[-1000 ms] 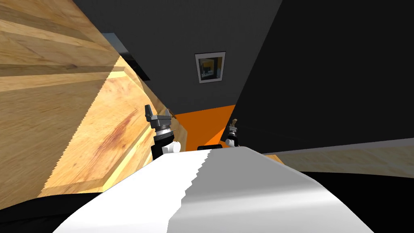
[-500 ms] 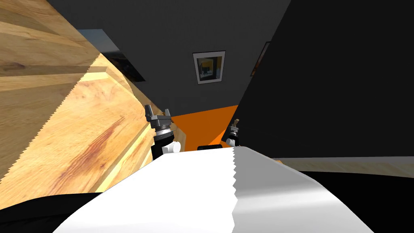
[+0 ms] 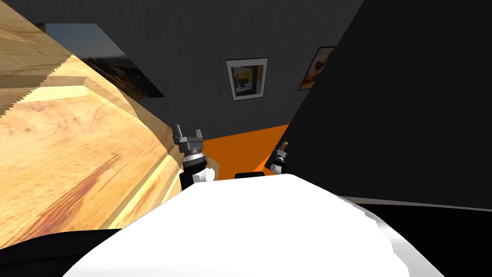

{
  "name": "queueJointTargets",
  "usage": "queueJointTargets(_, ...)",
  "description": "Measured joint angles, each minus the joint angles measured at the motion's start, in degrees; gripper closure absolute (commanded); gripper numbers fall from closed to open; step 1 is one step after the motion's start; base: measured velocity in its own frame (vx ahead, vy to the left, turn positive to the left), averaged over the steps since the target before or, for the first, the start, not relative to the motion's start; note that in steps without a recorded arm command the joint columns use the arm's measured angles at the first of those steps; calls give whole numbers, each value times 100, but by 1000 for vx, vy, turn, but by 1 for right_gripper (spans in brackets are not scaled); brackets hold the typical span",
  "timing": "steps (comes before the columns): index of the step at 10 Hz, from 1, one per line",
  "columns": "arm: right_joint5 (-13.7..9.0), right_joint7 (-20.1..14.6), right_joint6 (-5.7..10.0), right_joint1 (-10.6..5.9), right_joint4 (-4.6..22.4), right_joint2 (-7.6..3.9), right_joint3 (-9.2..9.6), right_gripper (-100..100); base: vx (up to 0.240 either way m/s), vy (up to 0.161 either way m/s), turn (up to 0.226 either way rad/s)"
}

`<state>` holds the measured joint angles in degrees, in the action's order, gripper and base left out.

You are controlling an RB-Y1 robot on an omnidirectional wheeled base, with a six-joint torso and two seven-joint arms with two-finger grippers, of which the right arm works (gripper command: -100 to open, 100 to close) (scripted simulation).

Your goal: Push the door open

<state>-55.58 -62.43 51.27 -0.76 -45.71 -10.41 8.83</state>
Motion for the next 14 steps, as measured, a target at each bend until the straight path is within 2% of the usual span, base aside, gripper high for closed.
queueJointTargets(1, -53, 69, -18, 25, -54, -3, -80, 100, 230, -20, -66)
queueJointTargets(3, -103, -2, 136, -109, 249, 1, -183, 100, 209, -19, -54)
queueJointTargets(5, -188, 41, 158, -71, 204, -15, -315, 100, 185, -14, -60)
queueJointTargets(6, -248, 109, 120, -22, 102, -30, -396, 100, 209, -28, -50)
queueJointTargets(7, -286, 98, 140, -46, 185, -48, -456, 100, 244, 0, -69)
queueJointTargets(8, -344, 159, 132, 16, 100, -44, -540, 100, 231, 0, -82)
queueJointTargets(9, -372, 161, 176, -25, 192, -58, -597, 100, 231, -9, -50)
queueJointTargets(11, -454, 163, 191, 22, 177, -121, -725, 100, 202, -4, -54)
queueJointTargets(14, -531, 219, 210, 78, 127, -141, -849, 100, 134, -20, -34)
